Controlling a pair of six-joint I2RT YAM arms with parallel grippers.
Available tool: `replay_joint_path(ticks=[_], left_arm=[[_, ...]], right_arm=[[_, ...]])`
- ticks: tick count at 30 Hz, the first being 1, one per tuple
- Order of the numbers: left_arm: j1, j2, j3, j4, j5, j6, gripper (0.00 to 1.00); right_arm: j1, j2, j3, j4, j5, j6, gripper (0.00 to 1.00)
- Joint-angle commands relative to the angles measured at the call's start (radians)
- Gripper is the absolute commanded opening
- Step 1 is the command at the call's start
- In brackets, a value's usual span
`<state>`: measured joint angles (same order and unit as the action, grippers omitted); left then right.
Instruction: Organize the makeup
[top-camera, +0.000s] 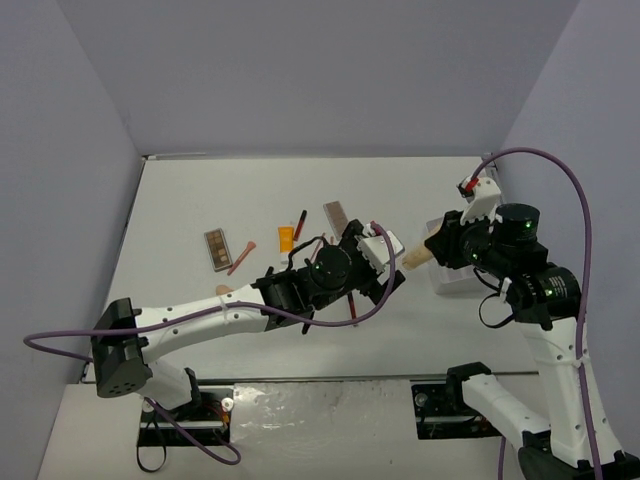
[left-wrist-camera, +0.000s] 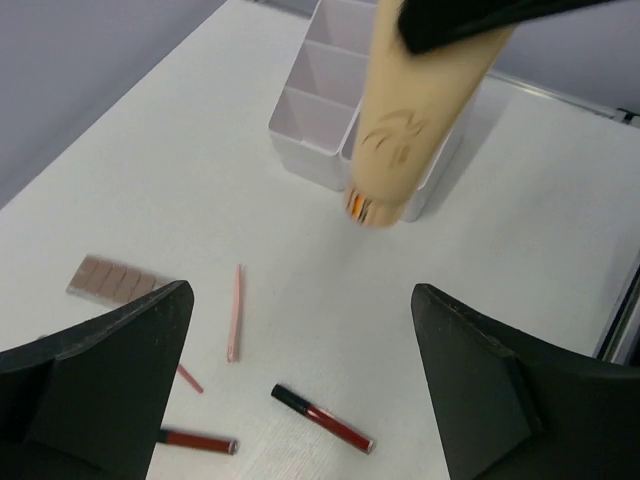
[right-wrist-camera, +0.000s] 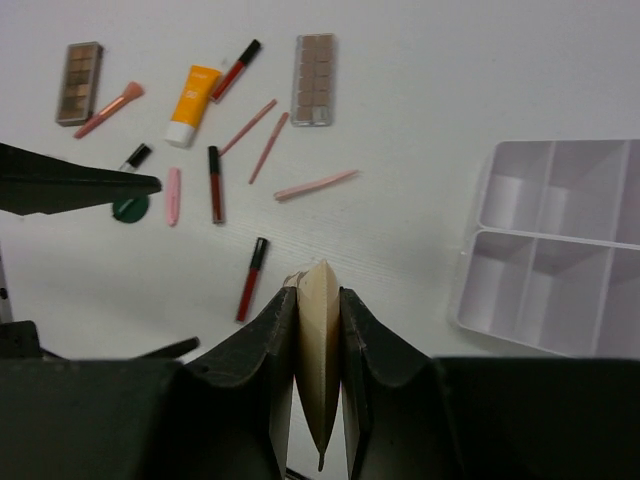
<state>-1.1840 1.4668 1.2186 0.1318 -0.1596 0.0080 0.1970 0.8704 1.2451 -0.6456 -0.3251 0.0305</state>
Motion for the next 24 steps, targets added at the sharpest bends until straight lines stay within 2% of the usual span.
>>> replay_joint_path(ticks=[1, 4, 8, 13, 17, 24], left_arm=[[0.029, -0.028, 0.094, -0.162, -0.169, -0.161, 0.90], [0.078, -0.065, 0.144, -0.341, -0.204, -0.257, 0.90], [0.226, -0.201, 0.129, -0.568, -0.163, -0.370, 0.93], [0.410, -0.398, 0.080, -0.713, -0.184, -0.346, 0.97], [0.485, -0.541, 0.033, -0.762, -0.263, -0.287, 0.97], [0.518, -0.715, -0.119, -0.747, -0.382, -0.221, 0.97]], right_arm=[[-0.004, 0.028, 0.087, 0.072, 0.247, -0.130, 0.00], [-0.004, 0.066, 0.111, 0.087, 0.348, -0.175, 0.00], [-0.006, 0.105, 0.082, 0.183, 0.458, -0.203, 0.00], [-0.040, 0.198, 0.080, 0.272, 0.490, -0.228, 0.00], [-0.117, 0.268, 0.094, 0.312, 0.461, -0.254, 0.00], [-0.245, 0.353, 0.093, 0.391, 0.344, -0.257, 0.00]])
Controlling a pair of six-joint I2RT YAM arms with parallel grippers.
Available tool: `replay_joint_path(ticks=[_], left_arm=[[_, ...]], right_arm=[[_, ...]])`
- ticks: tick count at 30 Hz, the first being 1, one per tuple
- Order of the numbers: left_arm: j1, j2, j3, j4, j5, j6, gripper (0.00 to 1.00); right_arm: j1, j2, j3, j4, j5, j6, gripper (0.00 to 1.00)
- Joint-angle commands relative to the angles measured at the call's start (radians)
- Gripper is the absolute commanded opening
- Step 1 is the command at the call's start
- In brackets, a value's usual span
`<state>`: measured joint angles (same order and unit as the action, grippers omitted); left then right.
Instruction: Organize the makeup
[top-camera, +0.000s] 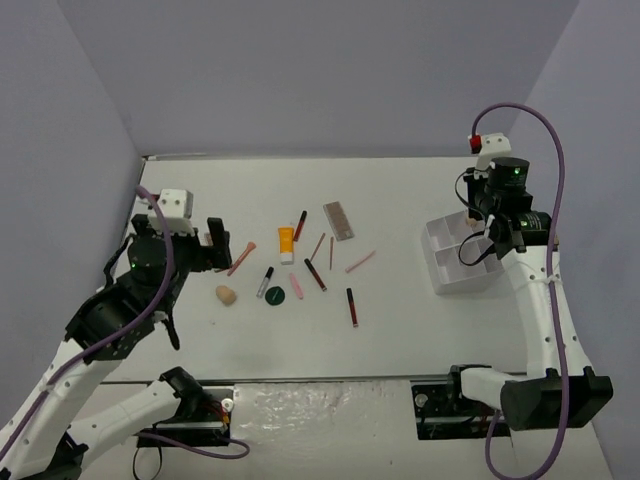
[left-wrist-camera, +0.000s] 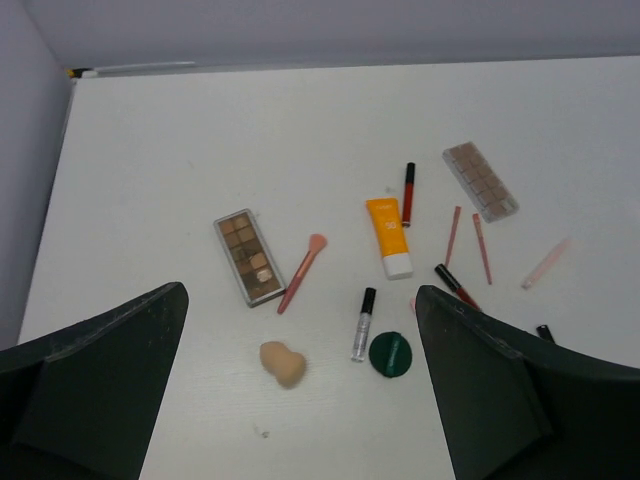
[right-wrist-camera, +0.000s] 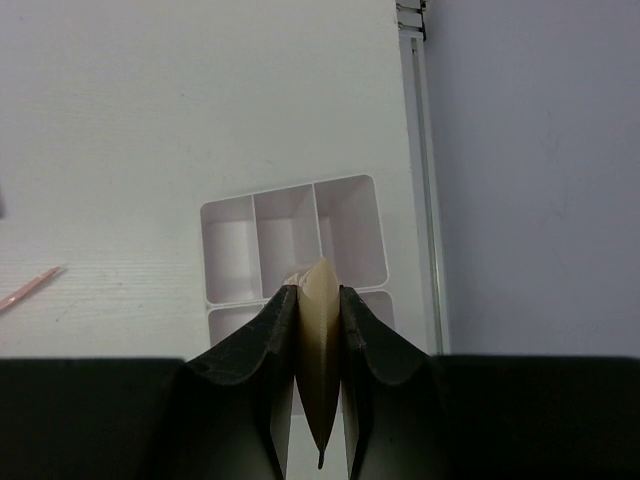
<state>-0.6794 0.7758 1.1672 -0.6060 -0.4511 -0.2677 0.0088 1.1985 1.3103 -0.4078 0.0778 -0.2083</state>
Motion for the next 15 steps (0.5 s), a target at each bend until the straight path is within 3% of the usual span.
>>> replay_joint_path(ticks=[1, 7, 15], left_arm=[[0.017, -0.042, -0.096, -0.008, -0.103, 0.059, 0.97], [0.061, -0.085, -0.203, -0.007, -0.074, 0.061, 0.97], [0.107, -0.089, -0.212, -0.011, -0.038, 0.051, 0.97]], right_arm=[[-0.070, 0.034, 0.019, 0.170, -0.072, -0.020, 0.00], [-0.148, 0.057, -0.040, 0.255, -0.156, -0.014, 0.00], [-0.206, 0.091, -0.082, 0.316, -0.178, 0.014, 0.00]])
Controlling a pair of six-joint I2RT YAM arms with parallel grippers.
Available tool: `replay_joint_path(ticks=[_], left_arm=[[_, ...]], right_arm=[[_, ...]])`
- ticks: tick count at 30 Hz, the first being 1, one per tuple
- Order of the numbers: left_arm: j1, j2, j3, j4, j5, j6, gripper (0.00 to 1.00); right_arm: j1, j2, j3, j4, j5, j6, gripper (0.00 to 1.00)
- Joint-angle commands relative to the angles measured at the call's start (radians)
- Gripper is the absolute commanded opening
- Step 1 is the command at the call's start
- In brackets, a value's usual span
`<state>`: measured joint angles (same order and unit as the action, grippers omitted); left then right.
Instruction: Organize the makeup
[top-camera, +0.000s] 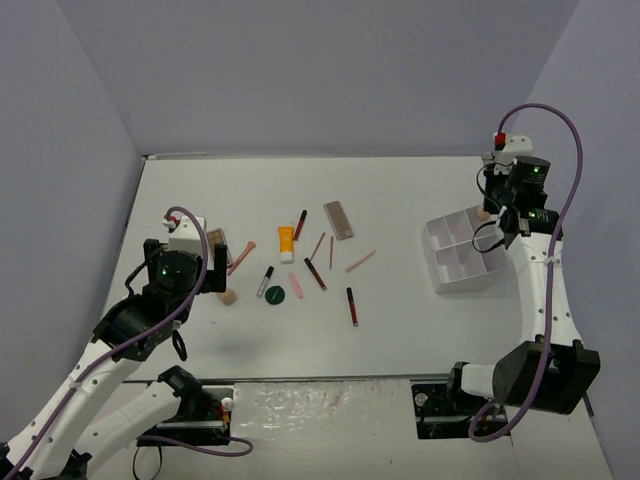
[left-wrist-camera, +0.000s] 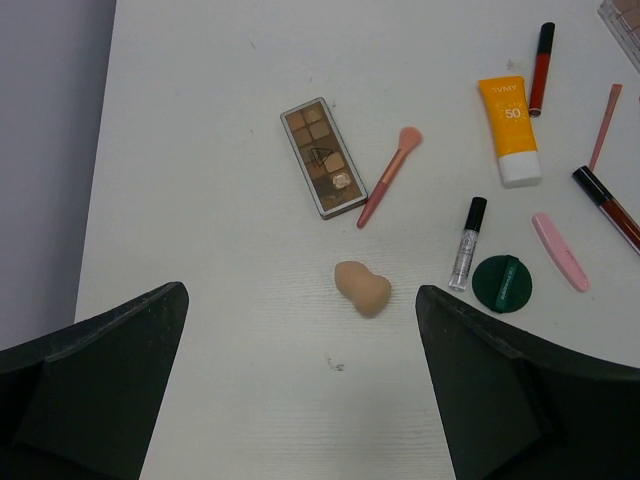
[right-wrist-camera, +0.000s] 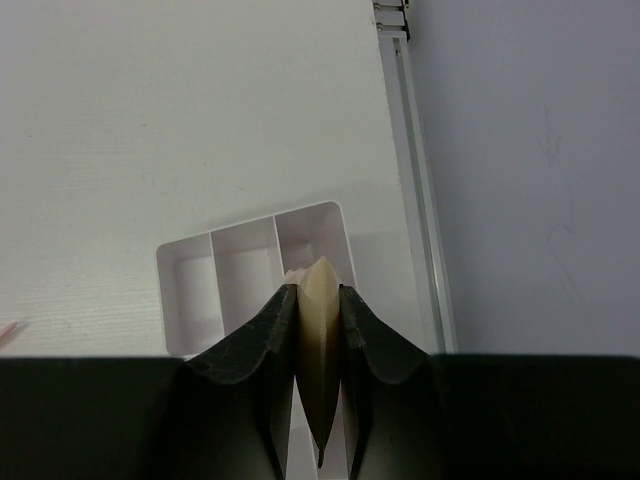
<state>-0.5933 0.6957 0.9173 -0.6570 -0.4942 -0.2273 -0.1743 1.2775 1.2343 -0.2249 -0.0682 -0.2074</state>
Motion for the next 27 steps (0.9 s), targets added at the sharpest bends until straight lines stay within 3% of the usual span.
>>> replay_joint_path(ticks=[1, 27], left_arm=[[0.027, -0.011, 0.038, 0.040, 0.011, 0.009, 0.97], [0.096, 0.001, 0.032, 0.048, 0.124, 0.003, 0.97]], right_arm=[[-0.026, 0.018, -0.007, 0.140, -0.039, 0.017, 0.00], [-0.047, 0.175, -0.041, 0.214, -0.046, 0.044, 0.00]])
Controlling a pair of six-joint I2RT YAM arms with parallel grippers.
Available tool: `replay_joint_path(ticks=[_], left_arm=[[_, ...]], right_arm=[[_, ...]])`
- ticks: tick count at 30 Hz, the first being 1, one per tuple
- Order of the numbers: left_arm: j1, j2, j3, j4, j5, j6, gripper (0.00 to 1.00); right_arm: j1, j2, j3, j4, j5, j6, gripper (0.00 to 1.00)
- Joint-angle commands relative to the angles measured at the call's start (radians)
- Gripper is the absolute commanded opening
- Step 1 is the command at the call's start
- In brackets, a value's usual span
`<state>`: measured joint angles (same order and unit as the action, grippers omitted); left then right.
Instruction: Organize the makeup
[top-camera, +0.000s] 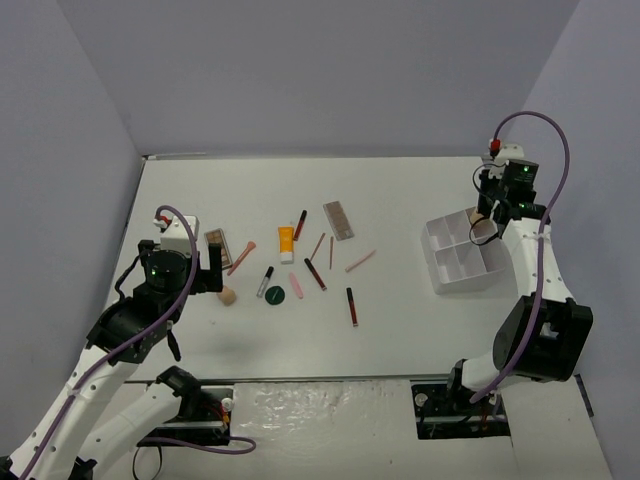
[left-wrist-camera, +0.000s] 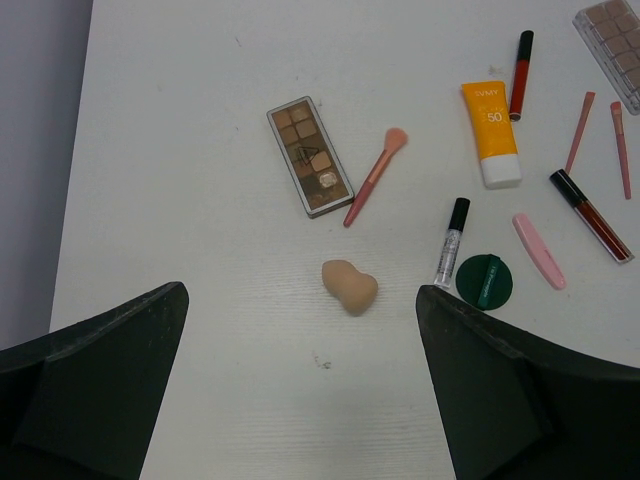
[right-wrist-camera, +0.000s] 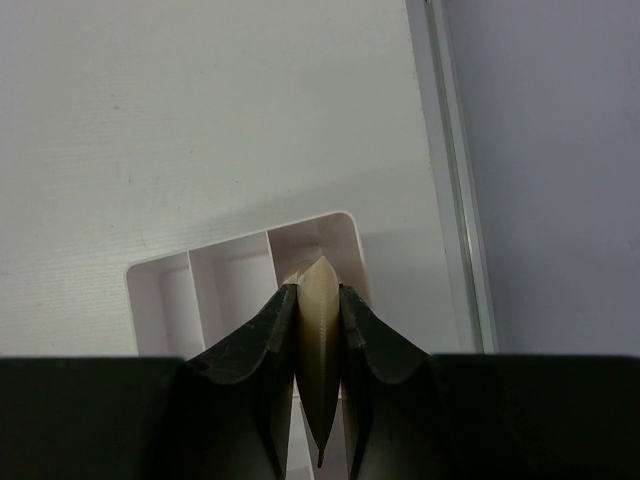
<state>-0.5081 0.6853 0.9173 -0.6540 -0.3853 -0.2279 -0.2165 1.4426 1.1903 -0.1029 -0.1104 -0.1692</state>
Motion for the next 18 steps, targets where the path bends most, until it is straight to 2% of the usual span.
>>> replay_joint_path(ticks=[1, 14, 18], left_arm=[[0.013, 0.011, 0.032, 0.045, 0.019, 0.002, 0.97], [0.020, 0.013, 0.029, 0.048, 0.036, 0.002, 0.97], [0.019, 0.014, 0.029, 0.049, 0.041, 0.003, 0.97]], right_arm=[[-0.006, 0.015, 0.002, 0.092, -0.003, 0.004, 0.00], [-0.005, 0.087, -0.023, 0.153, -0.008, 0.011, 0.00], [-0.004, 0.103, -0.024, 0.156, -0.018, 0.011, 0.07]])
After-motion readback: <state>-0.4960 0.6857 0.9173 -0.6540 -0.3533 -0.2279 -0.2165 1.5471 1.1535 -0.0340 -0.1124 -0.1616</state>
